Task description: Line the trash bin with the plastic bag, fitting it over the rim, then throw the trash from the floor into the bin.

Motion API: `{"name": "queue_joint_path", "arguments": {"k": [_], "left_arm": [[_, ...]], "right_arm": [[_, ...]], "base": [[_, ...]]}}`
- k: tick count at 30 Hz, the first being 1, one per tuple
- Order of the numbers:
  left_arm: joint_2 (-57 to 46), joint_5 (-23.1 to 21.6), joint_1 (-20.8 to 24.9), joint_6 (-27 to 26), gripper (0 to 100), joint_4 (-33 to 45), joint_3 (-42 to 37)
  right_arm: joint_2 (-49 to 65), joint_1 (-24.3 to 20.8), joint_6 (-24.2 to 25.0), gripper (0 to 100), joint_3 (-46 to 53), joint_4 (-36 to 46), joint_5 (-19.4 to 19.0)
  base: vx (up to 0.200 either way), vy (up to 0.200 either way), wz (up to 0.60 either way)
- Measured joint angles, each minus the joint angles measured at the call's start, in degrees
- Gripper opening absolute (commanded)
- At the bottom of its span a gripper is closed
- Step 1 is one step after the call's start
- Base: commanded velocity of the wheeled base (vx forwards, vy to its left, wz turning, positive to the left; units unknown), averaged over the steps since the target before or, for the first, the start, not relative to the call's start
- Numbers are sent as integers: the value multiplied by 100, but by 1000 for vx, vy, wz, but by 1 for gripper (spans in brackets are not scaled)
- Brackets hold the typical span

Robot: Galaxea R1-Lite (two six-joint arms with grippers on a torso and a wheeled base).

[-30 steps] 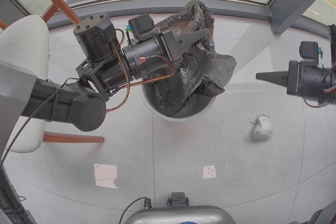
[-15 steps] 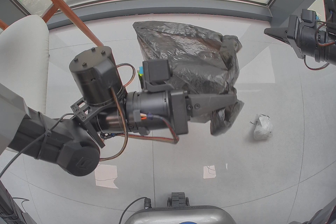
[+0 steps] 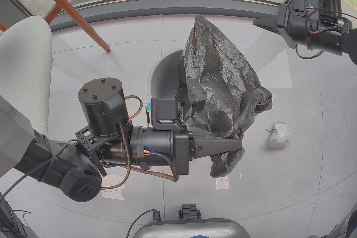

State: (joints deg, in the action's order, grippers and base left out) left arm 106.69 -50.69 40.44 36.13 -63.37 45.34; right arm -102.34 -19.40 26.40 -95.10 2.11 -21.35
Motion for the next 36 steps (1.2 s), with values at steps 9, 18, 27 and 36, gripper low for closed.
{"name": "queue_joint_path", "arguments": {"k": [9,18,27,36], "left_arm": [[-283,17,-334,-20,0,-166,-419],[-485,57,-422,-11,0,-374,-452],[-621,61,-681,-9,0,-410,-341],[-647,96,-922,-23,0,-418,-173]], "right_arm": [[-717,-635,-2,0,-217,62,-82],[-924,-1141,-44,0,423,336,-62],[-1186,-1373,-41,0,560,325,-35],[-1546,-1467,-30,0,590,306,-30]], "base": [[0,0,0],[0,0,0],[0,0,0],[0,0,0]]}}
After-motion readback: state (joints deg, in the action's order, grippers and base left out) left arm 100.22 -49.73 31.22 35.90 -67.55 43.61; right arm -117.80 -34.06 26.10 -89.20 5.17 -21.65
